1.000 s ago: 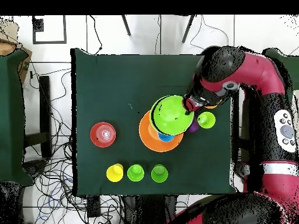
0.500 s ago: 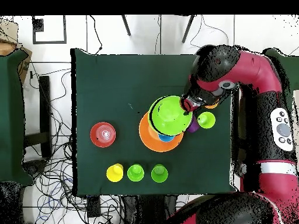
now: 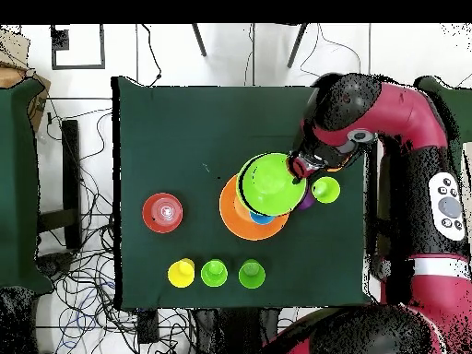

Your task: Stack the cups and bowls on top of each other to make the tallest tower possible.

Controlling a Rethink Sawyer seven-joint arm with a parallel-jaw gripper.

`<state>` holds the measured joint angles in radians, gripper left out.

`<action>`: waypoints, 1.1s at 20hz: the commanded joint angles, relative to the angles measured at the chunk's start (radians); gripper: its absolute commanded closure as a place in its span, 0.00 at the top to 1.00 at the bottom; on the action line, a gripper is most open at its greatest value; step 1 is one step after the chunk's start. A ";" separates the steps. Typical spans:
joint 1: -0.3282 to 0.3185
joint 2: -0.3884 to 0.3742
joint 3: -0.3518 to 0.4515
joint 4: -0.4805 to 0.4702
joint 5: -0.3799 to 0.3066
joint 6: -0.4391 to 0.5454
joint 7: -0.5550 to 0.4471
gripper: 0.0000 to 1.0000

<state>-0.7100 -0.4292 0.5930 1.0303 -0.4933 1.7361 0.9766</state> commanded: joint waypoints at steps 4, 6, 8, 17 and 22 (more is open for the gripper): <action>0.032 -0.017 -0.061 0.076 -0.008 -0.049 0.080 0.00; 0.031 -0.018 -0.064 0.078 -0.008 -0.062 0.081 0.00; 0.033 -0.021 -0.070 0.080 -0.014 -0.066 0.075 0.00; 0.040 -0.036 -0.080 0.085 -0.021 -0.079 0.075 0.00; 0.039 -0.042 -0.080 0.098 -0.001 -0.097 0.099 0.00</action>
<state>-0.7092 -0.4449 0.5509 1.0548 -0.4933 1.7361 0.9766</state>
